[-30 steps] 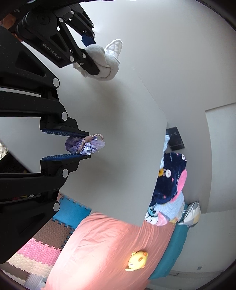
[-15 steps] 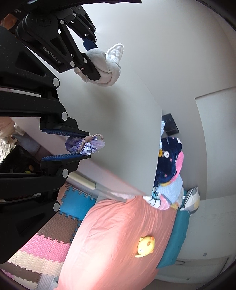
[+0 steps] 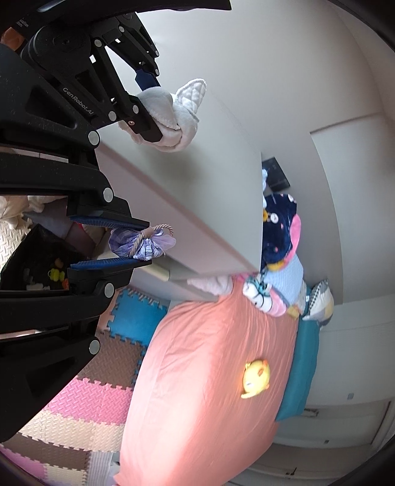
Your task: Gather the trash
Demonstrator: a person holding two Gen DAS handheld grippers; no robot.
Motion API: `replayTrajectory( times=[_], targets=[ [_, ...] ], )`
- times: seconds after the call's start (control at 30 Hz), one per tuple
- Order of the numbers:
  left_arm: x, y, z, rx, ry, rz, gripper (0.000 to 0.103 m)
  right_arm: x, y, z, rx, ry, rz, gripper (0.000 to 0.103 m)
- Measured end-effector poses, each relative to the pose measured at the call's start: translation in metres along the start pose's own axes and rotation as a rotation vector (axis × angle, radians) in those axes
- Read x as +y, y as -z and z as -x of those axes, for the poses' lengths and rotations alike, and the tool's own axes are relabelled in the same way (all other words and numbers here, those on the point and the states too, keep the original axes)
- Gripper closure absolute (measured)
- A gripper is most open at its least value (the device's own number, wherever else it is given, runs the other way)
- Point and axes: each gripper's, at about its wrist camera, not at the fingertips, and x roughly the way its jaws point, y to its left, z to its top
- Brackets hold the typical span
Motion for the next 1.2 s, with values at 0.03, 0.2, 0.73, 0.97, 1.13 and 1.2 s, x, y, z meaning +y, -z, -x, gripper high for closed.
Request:
replayTrajectory(
  times=[0.03, 0.2, 0.73, 0.97, 1.13, 1.2],
  targets=[
    [-0.005, 0.000, 0.001, -0.002, 0.005, -0.010, 0.064, -0.004, 0.001, 0.002, -0.002, 0.005, -0.006, 0.084],
    [-0.021, 0.002, 0.001, -0.001, 0.031, -0.044, 0.064, -0.026, 0.007, 0.008, -0.005, 0.029, -0.044, 0.084],
    [-0.064, 0.015, -0.019, 0.106, 0.071, -0.210, 0.016, -0.067, 0.019, 0.002, 0.085, 0.136, -0.072, 0.042],
    [-0.055, 0.013, -0.007, 0.052, 0.033, -0.222, 0.009, -0.076, 0.020, 0.007, 0.053, 0.162, -0.086, 0.037],
    [-0.055, 0.014, -0.007, 0.056, 0.035, -0.228, 0.009, -0.078, 0.020, 0.009, 0.044, 0.161, -0.091, 0.036],
    [-0.056, 0.015, -0.006, 0.058, 0.044, -0.225, 0.009, -0.078, 0.020, 0.010, 0.042, 0.160, -0.089, 0.035]
  ],
)
